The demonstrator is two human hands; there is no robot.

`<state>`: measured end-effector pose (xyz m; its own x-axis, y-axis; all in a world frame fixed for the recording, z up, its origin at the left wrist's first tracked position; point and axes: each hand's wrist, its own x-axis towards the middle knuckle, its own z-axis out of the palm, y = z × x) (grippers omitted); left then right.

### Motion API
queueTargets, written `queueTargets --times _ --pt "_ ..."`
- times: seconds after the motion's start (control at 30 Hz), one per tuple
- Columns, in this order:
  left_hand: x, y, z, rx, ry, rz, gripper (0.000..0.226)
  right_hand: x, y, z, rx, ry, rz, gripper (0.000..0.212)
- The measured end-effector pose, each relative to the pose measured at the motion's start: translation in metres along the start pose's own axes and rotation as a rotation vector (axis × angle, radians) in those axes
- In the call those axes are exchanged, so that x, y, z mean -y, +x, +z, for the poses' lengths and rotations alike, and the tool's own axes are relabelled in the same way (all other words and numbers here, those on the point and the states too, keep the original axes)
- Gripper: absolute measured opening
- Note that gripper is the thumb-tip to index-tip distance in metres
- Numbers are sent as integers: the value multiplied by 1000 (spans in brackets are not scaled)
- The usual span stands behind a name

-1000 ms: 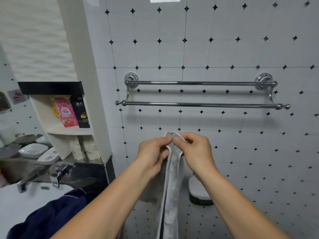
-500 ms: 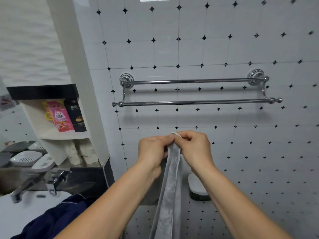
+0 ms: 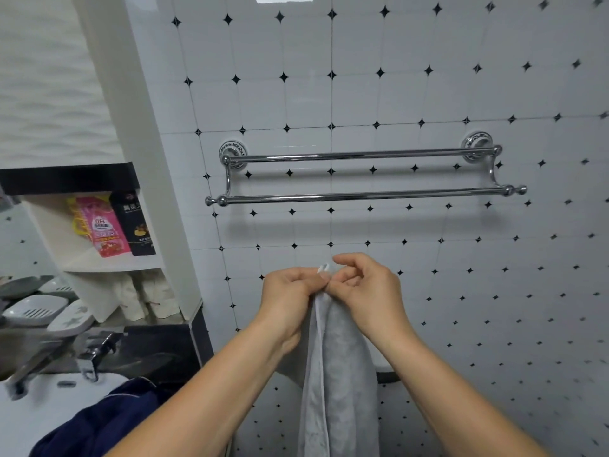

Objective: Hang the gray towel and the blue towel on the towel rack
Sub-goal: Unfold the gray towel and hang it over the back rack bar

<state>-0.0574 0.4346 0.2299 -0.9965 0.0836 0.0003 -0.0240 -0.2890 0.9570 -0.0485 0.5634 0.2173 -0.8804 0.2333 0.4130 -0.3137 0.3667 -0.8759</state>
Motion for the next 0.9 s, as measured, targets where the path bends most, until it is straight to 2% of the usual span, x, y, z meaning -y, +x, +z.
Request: queueTargets --times 0.27,0.37,0.53,0.67,0.77,0.83,0.9 --pt "-9 8 -4 153 241 108 16 -2 20 -16 101 -177 -138 30" --pt "-13 7 -9 239 285 112 18 -5 23 -19 155 -170 -155 29" --pt "-14 8 -13 313 311 138 35 -9 24 -17 171 -101 -145 31" --pt "-16 12 -15 387 289 177 35 -8 25 -18 235 -49 -120 38" --pt "-20 17 -18 413 244 205 26 -13 25 -25 439 62 -60 48" --pt "-23 22 -22 367 199 215 23 -23 21 -33 619 70 0 40" --pt "-28 28 -27 311 155 224 21 -45 17 -41 745 -129 27 25"
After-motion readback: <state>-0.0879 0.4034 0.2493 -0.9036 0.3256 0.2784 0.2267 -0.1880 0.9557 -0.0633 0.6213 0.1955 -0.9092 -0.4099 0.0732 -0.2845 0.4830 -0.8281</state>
